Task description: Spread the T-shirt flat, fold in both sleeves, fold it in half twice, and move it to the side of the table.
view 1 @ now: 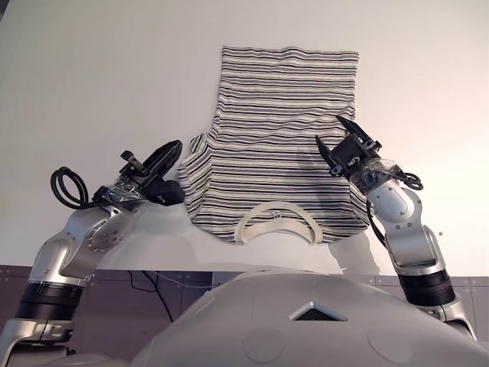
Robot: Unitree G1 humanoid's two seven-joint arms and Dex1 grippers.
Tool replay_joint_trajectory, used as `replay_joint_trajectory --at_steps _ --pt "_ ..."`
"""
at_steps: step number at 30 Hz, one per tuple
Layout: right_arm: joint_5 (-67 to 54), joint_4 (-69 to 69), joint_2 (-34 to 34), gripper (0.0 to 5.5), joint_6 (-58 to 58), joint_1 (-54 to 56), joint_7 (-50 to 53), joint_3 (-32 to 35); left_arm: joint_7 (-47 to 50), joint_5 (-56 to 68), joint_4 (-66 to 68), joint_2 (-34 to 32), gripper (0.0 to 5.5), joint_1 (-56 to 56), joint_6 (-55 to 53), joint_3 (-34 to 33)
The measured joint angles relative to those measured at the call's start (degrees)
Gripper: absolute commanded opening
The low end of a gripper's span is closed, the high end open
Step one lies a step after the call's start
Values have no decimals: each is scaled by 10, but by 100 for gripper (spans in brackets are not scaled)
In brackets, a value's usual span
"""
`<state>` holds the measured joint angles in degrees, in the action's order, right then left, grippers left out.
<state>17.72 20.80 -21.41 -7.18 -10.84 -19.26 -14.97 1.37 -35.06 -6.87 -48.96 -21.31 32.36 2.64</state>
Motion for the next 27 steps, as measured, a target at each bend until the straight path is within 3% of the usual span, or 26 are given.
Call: replay_joint_trajectory --at_steps 5,8,13,17,24,27 --pt "-1 -6 -9 258 1 5 -16 3 -28 40 -30 46 12 -10 16 25" --pt "-6 -8 -18 258 1 6 -25 9 -45 54 -23 65 35 -11 -28 15" --pt "-7 -12 -23 258 7 -3 -26 13 -17 -24 52 -26 116 -104 44 -42" --pt "4 -11 -8 258 7 -24 3 7 -11 -64 140 -107 178 -66 141 -33" --pt "22 -10 3 258 7 -38 30 6 -41 -84 173 -119 269 24 175 9" --pt "24 -10 6 258 7 -43 34 3 -48 -90 177 -128 269 40 173 21"
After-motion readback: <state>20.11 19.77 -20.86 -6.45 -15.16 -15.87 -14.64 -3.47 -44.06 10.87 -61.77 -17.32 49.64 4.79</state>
